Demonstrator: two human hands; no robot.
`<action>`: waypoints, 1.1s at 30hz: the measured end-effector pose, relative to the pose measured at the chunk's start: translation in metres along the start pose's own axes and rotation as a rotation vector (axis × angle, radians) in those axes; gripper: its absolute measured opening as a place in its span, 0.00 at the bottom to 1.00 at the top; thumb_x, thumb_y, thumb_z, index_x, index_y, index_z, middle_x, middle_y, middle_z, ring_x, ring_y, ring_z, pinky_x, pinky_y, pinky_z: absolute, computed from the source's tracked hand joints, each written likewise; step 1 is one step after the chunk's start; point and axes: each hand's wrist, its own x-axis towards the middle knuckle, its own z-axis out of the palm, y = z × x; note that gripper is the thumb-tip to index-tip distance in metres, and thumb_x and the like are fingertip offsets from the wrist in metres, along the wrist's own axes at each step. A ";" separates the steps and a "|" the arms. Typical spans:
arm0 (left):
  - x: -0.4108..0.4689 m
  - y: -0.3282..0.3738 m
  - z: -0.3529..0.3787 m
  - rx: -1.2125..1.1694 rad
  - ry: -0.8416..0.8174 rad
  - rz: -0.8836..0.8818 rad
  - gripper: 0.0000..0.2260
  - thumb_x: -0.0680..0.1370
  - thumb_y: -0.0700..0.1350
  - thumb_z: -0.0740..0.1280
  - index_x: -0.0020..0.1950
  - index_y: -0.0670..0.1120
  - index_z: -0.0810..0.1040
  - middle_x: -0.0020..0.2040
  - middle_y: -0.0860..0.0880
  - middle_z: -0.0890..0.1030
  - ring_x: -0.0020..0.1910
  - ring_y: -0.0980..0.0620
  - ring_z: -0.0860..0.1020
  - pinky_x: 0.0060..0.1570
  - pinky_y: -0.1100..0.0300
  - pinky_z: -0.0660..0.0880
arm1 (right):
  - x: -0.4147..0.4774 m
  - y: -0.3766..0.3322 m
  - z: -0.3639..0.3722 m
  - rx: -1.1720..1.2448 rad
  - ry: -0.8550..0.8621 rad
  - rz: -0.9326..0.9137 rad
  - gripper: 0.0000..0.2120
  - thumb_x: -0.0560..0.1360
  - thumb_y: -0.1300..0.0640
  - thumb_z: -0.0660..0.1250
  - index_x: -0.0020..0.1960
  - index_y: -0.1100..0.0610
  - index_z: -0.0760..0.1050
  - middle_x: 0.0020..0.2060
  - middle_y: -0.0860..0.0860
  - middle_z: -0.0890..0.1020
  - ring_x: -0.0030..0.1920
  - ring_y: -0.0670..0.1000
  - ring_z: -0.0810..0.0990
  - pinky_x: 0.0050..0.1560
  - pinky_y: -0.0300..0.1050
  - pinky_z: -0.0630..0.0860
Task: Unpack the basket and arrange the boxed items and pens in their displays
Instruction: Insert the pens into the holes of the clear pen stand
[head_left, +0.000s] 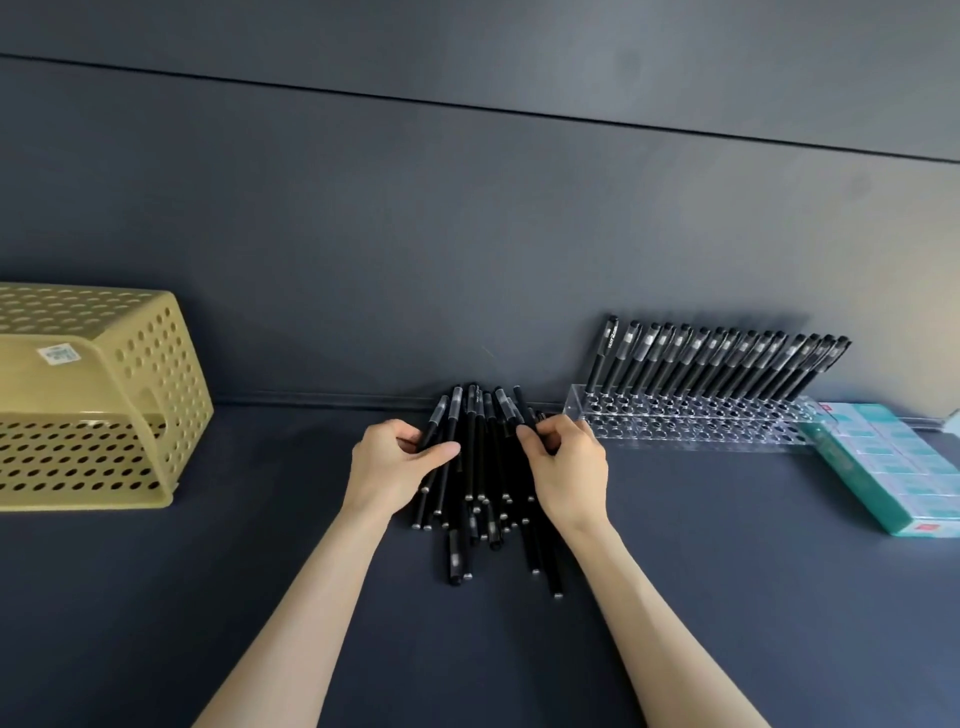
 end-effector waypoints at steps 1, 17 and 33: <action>0.000 0.000 -0.001 -0.040 -0.009 -0.018 0.12 0.68 0.49 0.77 0.43 0.44 0.79 0.34 0.50 0.81 0.28 0.57 0.74 0.25 0.70 0.67 | 0.000 0.000 -0.001 0.016 0.005 0.001 0.10 0.76 0.51 0.66 0.47 0.58 0.78 0.40 0.50 0.74 0.41 0.51 0.74 0.41 0.41 0.67; -0.057 0.058 0.068 -0.407 -0.225 0.025 0.08 0.81 0.45 0.60 0.53 0.40 0.72 0.32 0.51 0.71 0.23 0.58 0.62 0.21 0.66 0.58 | 0.011 0.028 -0.095 0.485 -0.376 -0.047 0.12 0.81 0.60 0.54 0.56 0.60 0.76 0.25 0.48 0.67 0.24 0.44 0.65 0.26 0.39 0.72; -0.134 0.125 0.284 -0.574 0.014 0.034 0.12 0.77 0.48 0.69 0.37 0.44 0.73 0.27 0.51 0.77 0.20 0.58 0.62 0.19 0.67 0.58 | 0.054 0.183 -0.275 0.896 -0.301 -0.012 0.09 0.70 0.67 0.71 0.47 0.56 0.79 0.35 0.49 0.83 0.37 0.47 0.82 0.45 0.42 0.80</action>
